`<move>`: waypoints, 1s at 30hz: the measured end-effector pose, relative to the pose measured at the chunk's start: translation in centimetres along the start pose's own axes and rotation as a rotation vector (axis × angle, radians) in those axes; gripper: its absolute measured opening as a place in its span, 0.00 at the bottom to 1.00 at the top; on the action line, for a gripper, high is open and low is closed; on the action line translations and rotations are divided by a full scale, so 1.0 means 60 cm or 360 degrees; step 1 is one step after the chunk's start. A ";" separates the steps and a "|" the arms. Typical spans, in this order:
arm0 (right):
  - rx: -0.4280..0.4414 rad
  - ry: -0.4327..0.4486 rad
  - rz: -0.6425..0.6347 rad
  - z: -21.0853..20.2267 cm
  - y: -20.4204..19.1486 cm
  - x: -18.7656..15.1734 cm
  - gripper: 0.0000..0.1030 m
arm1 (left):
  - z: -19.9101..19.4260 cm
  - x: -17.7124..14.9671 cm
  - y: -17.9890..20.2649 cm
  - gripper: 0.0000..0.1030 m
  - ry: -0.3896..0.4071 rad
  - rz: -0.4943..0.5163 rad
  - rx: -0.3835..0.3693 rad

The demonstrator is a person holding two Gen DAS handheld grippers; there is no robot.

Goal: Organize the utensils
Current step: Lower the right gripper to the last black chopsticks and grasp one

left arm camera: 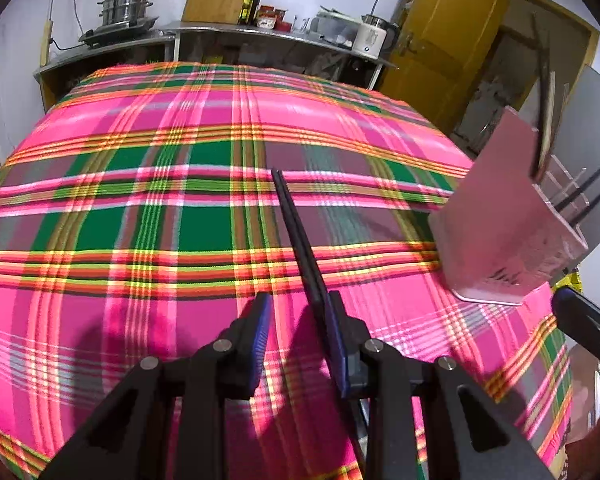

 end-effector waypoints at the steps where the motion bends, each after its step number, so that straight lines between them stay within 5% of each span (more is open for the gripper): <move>1: 0.0002 -0.0002 -0.0002 0.001 -0.001 0.000 0.14 | 0.002 0.000 0.001 0.29 0.0012 0.0004 0.0003; 13: 0.0016 -0.0022 -0.0007 0.012 -0.007 -0.003 0.14 | -0.001 -0.006 0.002 0.31 0.0066 0.0100 0.0116; 21: 0.0035 -0.0050 -0.0012 0.031 -0.019 -0.006 0.14 | -0.020 -0.011 -0.031 0.16 0.0055 0.0062 0.0135; 30: 0.0074 -0.0137 -0.0048 0.099 -0.051 -0.012 0.14 | -0.046 -0.019 -0.091 0.15 0.0069 -0.0031 0.0204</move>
Point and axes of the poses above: each gripper's, at about its wrist camera, not at the fingertips, and z roughly the way its jaws point, y to its right, x to its top, the point moved 2 cm from there along z, roughly the way its jaws point, and after that the axes turned 10 degrees about y, right-handed, at the moved point
